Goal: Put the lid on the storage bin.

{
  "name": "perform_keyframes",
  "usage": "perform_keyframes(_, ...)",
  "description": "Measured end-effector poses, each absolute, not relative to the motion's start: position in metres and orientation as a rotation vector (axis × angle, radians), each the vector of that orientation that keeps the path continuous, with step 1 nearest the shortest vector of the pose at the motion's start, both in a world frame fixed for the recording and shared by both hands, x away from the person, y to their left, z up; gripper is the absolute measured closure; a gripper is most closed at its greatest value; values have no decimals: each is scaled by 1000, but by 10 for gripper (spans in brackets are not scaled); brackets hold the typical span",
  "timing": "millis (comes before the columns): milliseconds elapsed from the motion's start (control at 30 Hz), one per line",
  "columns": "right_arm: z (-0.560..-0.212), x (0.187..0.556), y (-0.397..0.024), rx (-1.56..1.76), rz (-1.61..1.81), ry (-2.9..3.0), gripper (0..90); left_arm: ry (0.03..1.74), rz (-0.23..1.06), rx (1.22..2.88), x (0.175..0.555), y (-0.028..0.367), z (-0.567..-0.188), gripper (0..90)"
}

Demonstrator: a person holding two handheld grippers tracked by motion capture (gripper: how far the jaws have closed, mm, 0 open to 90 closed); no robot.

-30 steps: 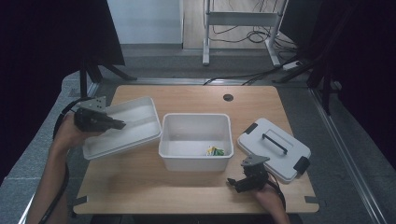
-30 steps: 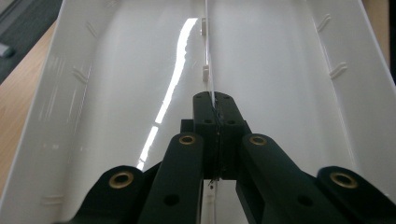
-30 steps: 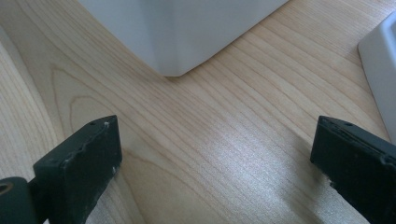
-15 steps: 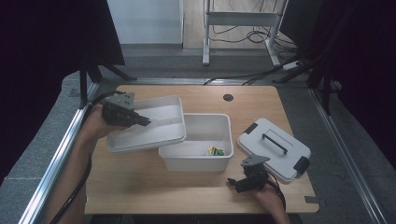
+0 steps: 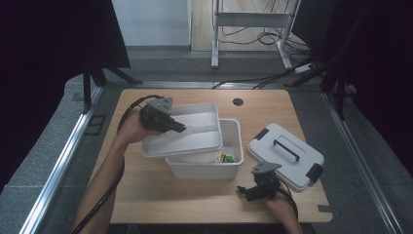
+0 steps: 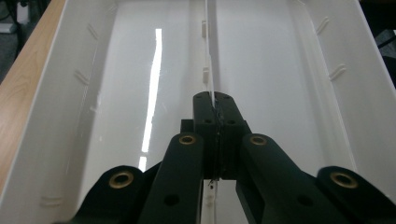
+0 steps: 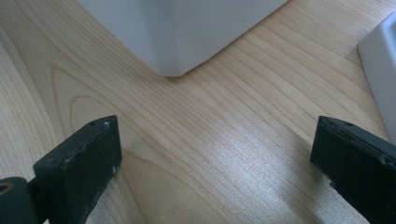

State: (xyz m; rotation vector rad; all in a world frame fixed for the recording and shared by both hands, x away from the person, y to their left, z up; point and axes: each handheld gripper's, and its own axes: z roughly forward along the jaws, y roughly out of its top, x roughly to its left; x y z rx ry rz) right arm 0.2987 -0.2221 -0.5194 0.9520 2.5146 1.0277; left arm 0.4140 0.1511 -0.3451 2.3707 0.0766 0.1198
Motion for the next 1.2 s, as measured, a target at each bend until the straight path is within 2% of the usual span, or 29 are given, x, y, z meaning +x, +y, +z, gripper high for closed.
perform_keyframes(567,-519,299,-222,950,1028,2515,16,-21,120,2444,419,86,-373,893)
perform_keyframes(1067,-519,299,-222,951,1026,2517,15,-3,106,2459,419,83,-389,883)
perform_keyframes(1100,-519,299,-222,951,1026,2518,16,3,113,2461,418,82,-390,872)
perform_keyframes(1200,-519,299,-222,951,1028,2518,16,39,158,2462,416,82,-390,689)
